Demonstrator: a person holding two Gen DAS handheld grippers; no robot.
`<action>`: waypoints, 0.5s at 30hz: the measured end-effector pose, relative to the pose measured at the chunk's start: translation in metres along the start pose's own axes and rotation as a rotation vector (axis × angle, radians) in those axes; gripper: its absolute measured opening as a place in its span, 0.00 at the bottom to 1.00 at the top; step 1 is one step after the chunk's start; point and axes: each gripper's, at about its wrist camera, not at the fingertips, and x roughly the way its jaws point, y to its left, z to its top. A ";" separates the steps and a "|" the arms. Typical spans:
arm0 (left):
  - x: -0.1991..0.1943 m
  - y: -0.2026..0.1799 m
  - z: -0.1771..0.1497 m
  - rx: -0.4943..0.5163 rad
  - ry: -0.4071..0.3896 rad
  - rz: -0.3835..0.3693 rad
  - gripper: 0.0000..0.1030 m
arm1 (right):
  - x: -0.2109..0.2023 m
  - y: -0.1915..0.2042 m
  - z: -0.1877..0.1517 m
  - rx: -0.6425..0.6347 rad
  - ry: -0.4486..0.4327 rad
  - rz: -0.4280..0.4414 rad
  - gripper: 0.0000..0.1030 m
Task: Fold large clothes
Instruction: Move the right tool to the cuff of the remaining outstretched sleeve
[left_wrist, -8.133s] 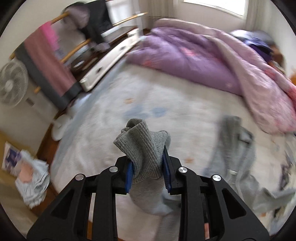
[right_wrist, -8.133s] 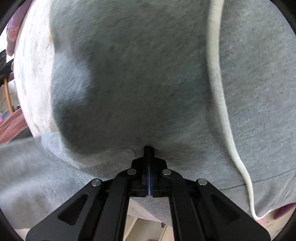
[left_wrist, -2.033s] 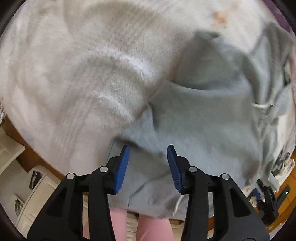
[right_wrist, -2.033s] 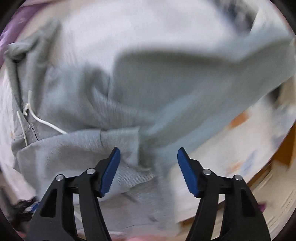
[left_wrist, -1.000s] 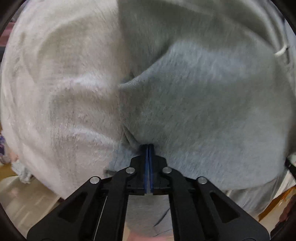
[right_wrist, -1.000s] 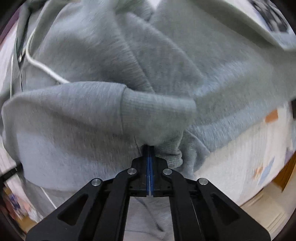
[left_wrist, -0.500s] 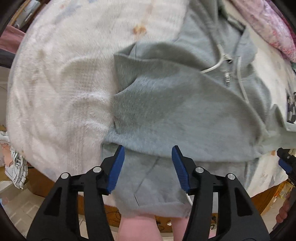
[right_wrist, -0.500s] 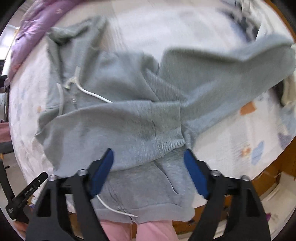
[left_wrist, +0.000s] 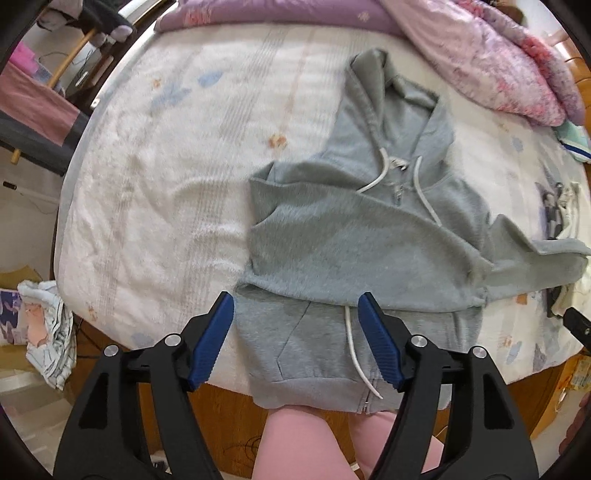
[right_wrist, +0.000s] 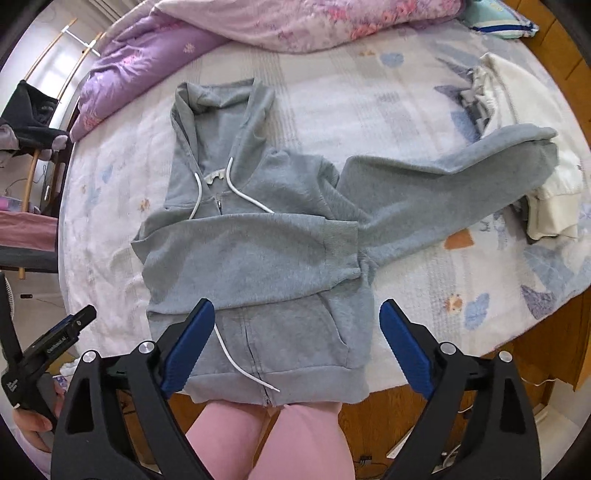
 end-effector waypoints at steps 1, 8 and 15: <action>0.010 -0.019 -0.030 0.005 -0.017 -0.006 0.69 | -0.003 0.001 -0.003 0.005 -0.007 -0.003 0.85; -0.020 -0.029 -0.114 0.110 -0.086 -0.072 0.69 | -0.034 -0.009 -0.042 0.116 -0.096 -0.036 0.85; -0.040 -0.042 -0.127 0.222 -0.135 -0.137 0.69 | -0.066 -0.039 -0.088 0.280 -0.162 -0.071 0.85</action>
